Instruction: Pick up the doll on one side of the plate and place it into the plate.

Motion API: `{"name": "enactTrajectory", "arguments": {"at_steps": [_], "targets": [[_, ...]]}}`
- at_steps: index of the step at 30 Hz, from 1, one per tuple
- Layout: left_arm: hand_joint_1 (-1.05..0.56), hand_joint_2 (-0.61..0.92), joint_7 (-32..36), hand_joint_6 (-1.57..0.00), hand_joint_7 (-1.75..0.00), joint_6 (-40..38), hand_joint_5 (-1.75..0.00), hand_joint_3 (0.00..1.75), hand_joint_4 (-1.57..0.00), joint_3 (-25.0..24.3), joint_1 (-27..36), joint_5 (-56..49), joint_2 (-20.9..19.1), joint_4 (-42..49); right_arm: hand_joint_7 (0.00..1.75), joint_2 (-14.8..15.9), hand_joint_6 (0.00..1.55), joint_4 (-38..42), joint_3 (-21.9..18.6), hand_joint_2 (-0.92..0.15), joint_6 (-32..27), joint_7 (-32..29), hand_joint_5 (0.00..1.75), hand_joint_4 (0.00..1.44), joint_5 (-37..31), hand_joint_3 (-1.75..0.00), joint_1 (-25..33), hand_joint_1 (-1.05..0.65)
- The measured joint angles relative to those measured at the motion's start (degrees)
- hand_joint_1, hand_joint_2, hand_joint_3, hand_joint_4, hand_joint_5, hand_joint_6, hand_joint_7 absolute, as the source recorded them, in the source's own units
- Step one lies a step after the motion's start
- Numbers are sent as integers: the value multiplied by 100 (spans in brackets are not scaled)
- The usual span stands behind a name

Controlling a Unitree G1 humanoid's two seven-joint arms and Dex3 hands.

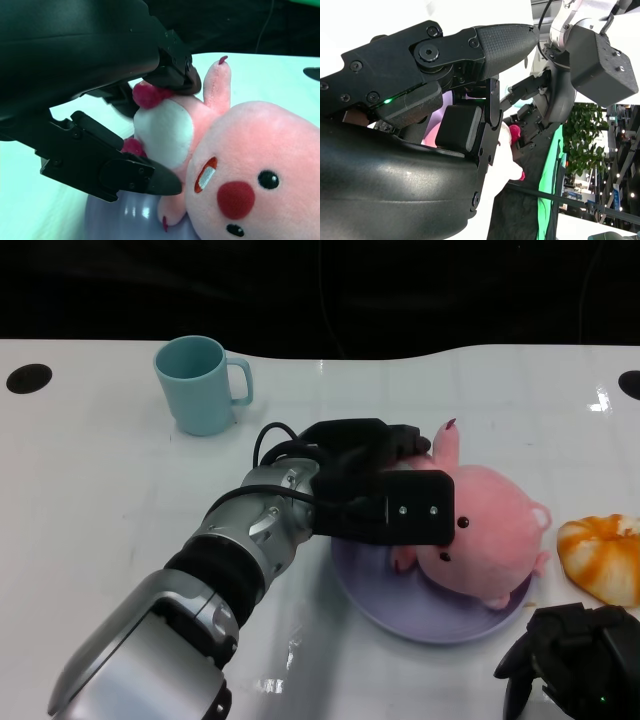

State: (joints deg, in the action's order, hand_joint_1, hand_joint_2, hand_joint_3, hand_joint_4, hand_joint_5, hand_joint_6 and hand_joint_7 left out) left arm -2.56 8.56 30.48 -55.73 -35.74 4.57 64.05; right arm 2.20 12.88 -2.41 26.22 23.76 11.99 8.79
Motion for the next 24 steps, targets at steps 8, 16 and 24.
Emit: {"name": "enactTrajectory", "arguments": {"at_steps": [8, 16, 24], "targets": [[-105, 92, -77, -8, -1, -19, -12, 56, -1, 247, 2, -227, -235, -373, 59, 0, 138, 1, -2, -91, -6, 36, 113, 129, 51, -19, 0, -99], [-105, 92, -433, -10, -1, -28, -14, 53, -3, 199, 170, -167, -708, -1517, 60, 15, 137, 3, -5, -92, -4, 30, 115, 128, 79, -22, -3, -98], [-101, 92, -873, -12, -2, -26, -17, 48, -4, -181, 1113, 74, -1415, -3322, 61, 49, 136, 59, -28, -92, 65, 39, 116, 128, 82, -23, -7, -98]]}}
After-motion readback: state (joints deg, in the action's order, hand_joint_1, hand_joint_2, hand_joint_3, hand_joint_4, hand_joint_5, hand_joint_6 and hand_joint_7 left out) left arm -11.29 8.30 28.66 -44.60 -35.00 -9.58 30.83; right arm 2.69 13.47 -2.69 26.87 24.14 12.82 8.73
